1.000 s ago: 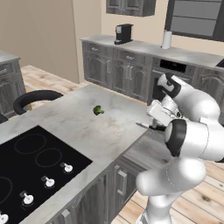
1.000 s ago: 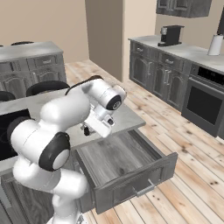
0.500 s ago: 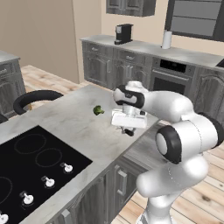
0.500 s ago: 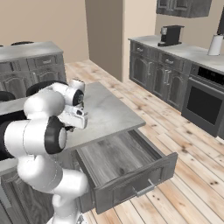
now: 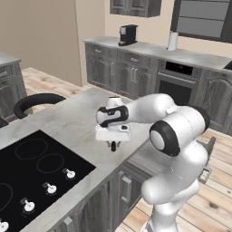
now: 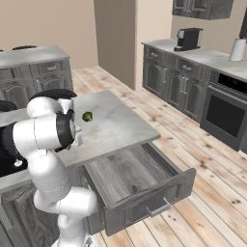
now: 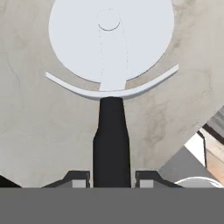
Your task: Pick the pizza cutter from the drawer and place it on the counter.
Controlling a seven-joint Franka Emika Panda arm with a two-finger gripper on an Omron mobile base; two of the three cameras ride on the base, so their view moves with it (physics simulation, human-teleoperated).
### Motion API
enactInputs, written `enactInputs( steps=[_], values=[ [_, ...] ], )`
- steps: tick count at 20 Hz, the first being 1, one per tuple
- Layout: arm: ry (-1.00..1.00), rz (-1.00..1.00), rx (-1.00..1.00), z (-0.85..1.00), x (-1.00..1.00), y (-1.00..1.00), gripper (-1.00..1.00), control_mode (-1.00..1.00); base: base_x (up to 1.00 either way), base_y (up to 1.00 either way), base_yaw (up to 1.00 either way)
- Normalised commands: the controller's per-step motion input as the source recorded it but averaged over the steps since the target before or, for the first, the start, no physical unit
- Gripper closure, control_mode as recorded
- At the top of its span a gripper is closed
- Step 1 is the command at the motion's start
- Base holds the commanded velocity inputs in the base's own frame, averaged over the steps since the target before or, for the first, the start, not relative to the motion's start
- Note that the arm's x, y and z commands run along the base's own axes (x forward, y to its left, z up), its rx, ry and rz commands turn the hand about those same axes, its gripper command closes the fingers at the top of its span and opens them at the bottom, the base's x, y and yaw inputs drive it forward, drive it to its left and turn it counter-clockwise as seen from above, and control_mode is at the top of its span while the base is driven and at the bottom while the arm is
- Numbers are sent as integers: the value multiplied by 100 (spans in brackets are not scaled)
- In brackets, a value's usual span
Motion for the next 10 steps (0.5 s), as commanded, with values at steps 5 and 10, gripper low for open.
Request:
enactInputs(
  steps=[5,10],
  values=[
    [-9,-10,-23,-68,65,31,100,-100,0,0,0],
    [-6,-10,-7,-61,54,19,-100,-100,0,0,0]
  ],
)
